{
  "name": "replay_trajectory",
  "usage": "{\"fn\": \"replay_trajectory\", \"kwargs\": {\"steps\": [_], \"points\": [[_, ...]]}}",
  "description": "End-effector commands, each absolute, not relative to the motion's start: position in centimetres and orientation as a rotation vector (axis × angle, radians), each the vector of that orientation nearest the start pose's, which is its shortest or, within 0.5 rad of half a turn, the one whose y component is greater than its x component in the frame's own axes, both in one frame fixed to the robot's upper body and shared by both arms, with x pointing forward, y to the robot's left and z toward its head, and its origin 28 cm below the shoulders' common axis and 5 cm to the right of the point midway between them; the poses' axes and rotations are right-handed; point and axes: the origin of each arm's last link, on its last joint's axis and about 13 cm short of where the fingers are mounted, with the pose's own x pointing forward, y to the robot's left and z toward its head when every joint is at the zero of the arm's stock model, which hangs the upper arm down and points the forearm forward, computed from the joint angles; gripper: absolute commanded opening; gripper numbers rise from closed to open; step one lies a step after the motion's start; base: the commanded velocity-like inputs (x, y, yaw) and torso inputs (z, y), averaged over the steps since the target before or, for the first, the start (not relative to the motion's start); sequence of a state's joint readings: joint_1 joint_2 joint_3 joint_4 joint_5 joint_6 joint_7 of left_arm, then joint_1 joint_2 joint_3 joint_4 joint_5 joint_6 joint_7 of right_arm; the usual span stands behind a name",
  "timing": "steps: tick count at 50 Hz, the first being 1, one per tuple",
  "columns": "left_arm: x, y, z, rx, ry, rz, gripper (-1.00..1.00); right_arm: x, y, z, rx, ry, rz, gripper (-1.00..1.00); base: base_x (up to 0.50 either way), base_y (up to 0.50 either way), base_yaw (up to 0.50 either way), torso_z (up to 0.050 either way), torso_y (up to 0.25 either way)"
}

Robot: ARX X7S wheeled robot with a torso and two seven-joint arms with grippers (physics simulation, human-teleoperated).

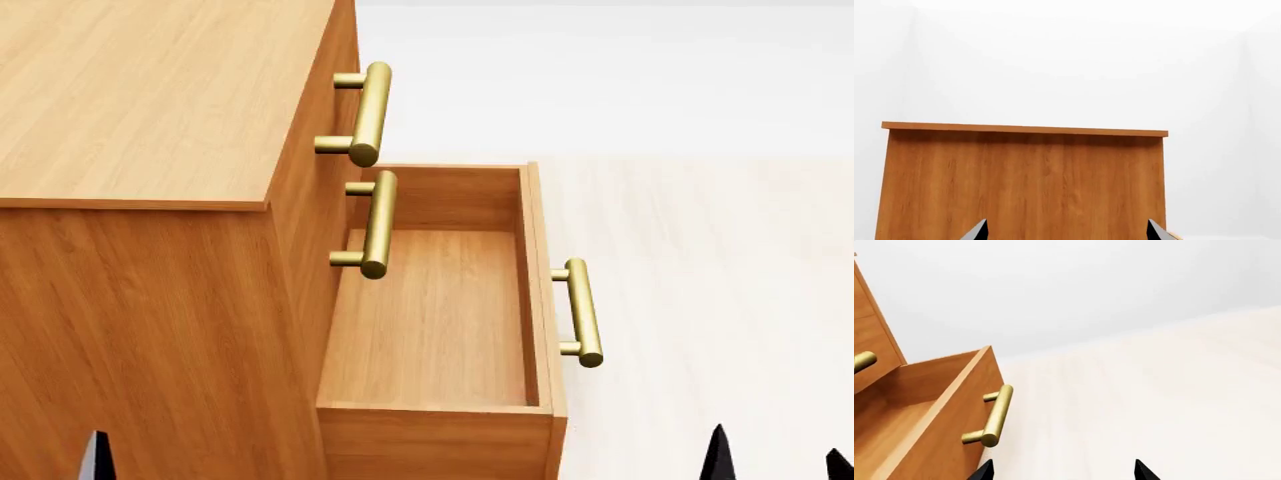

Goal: Close the bottom drawer of the cabinet.

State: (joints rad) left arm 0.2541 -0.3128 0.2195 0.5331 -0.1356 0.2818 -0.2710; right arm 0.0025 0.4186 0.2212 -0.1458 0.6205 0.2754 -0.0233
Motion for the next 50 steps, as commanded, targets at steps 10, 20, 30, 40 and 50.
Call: {"fn": "replay_trajectory", "kwargs": {"steps": [10, 20, 30, 40, 50], "points": [[14.7, 20.7, 9.4, -0.044, -0.485, -0.081, 1.0, 21.6, -22.0, 5.0, 0.241, 0.112, -0.032, 1.0, 0.0, 0.0, 0.0, 0.0, 0.0], [14.7, 20.7, 9.3, -0.045, -0.482, -0.082, 1.0, 22.1, -21.8, 5.1, 0.236, 0.147, 0.004, 1.0, 0.0, 0.0, 0.0, 0.0, 0.0], [13.9, 20.5, 13.5, -0.049, -0.473, -0.077, 1.0, 22.9, -21.5, 5.6, 0.211, 0.175, 0.037, 1.0, 0.0, 0.0, 0.0, 0.0, 0.0], [14.4, 20.6, 12.9, -0.049, -0.473, -0.077, 1.0, 23.6, -21.4, 5.5, 0.198, 0.202, 0.088, 1.0, 0.0, 0.0, 0.0, 0.0, 0.0], [14.5, 20.6, 12.4, -0.048, -0.474, -0.077, 1.0, 24.4, -21.2, 6.2, 0.17, 0.22, 0.12, 1.0, 0.0, 0.0, 0.0, 0.0, 0.0]]}}
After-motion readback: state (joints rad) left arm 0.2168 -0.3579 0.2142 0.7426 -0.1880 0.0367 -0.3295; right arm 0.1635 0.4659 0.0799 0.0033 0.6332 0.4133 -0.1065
